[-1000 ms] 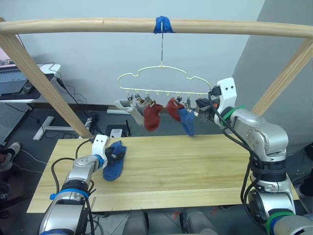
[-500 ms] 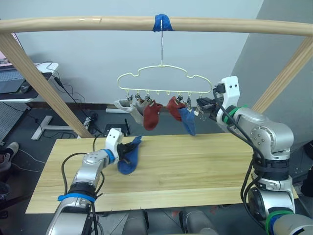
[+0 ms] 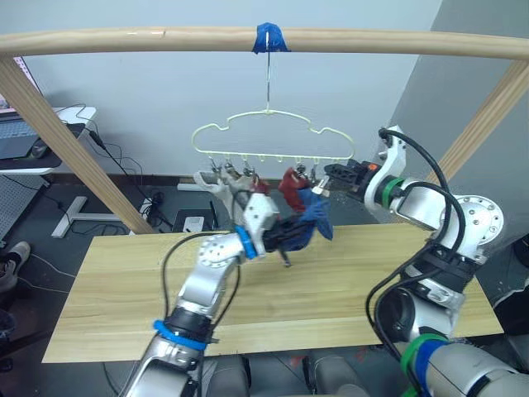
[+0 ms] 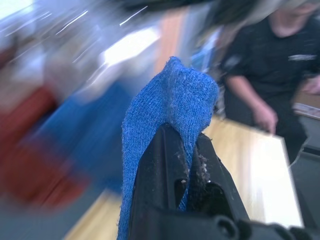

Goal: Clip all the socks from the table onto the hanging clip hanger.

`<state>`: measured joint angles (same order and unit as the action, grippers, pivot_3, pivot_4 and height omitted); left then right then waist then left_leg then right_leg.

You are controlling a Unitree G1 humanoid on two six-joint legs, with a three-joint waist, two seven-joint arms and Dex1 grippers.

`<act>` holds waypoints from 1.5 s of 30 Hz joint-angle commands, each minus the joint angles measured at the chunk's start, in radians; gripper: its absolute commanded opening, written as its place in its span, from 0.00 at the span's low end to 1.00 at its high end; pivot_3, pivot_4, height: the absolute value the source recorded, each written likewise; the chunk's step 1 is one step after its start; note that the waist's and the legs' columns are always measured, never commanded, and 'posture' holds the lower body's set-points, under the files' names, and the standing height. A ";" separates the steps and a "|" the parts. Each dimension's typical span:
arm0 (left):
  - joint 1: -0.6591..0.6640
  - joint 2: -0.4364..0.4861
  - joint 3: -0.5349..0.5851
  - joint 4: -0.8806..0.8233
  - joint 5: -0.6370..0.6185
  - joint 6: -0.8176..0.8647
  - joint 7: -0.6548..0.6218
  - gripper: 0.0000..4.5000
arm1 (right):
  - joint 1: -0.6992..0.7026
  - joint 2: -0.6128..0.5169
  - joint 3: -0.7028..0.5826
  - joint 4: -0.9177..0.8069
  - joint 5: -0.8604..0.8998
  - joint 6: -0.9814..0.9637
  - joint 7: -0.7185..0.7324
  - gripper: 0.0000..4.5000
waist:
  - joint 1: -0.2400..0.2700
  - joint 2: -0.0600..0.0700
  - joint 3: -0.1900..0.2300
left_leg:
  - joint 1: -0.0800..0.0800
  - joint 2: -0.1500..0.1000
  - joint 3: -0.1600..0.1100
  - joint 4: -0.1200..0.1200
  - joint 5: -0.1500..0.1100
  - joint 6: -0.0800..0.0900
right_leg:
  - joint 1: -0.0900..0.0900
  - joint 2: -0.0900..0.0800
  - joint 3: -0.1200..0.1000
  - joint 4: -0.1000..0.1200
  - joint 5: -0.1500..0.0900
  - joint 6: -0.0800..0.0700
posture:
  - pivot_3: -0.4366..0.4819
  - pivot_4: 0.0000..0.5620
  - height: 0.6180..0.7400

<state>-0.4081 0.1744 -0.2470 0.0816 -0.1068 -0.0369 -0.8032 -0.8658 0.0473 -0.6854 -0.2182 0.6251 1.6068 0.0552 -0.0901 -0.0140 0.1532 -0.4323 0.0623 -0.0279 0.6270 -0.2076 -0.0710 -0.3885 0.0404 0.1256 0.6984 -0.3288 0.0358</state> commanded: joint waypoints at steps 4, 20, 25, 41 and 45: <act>-0.014 0.011 0.009 0.003 0.031 -0.061 0.056 0.01 | -0.030 -0.010 -0.038 -0.034 0.073 0.008 -0.058 0.00 | -0.009 0.000 0.000 | 0.000 0.000 0.000 0.000 0.000 0.000 | 0.000 0.000 0.000 0.000 0.000 0.000 | 0.39 0.24 1.00; -0.090 0.038 0.024 0.142 0.108 -0.241 0.146 0.01 | -0.032 -0.031 -0.057 0.003 0.145 0.008 -0.124 0.00 | -0.022 0.000 0.000 | 0.000 0.000 0.000 0.000 0.000 0.000 | 0.000 0.000 0.000 0.000 0.000 0.000 | 0.38 0.23 1.00; -0.096 0.035 0.016 0.163 0.114 -0.250 0.151 0.01 | -0.038 -0.022 -0.059 0.007 0.164 0.008 -0.145 0.00 | -0.023 0.000 0.000 | 0.000 0.000 0.000 0.000 0.000 0.000 | 0.000 0.000 0.000 0.000 0.000 0.000 | 0.38 0.24 1.00; -0.063 0.002 0.000 0.104 0.051 -0.202 0.099 0.00 | -0.010 -0.005 -0.022 -0.004 0.219 0.008 -0.165 0.68 | -0.023 0.000 0.000 | 0.000 0.000 0.000 0.000 0.000 0.000 | 0.000 0.000 0.000 0.000 0.000 0.000 | 0.40 0.25 1.00; -0.051 0.001 -0.021 0.074 0.036 -0.116 0.068 0.16 | 0.056 -0.117 0.006 -0.063 0.249 0.008 -0.115 0.99 | -0.019 0.000 0.000 | -0.001 -0.001 0.000 0.000 0.000 0.000 | 0.000 0.000 0.000 -0.001 0.000 0.000 | 0.39 0.24 1.00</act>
<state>-0.4583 0.1767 -0.2537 0.1997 -0.0561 -0.1786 -0.7192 -0.8254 -0.0289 -0.6830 -0.2201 0.8408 1.6067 -0.0908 -0.1092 -0.0137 0.1532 -0.4330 0.0617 -0.0283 0.6269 -0.2076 -0.0709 -0.3880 0.0402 0.1252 0.6976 -0.3289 0.0360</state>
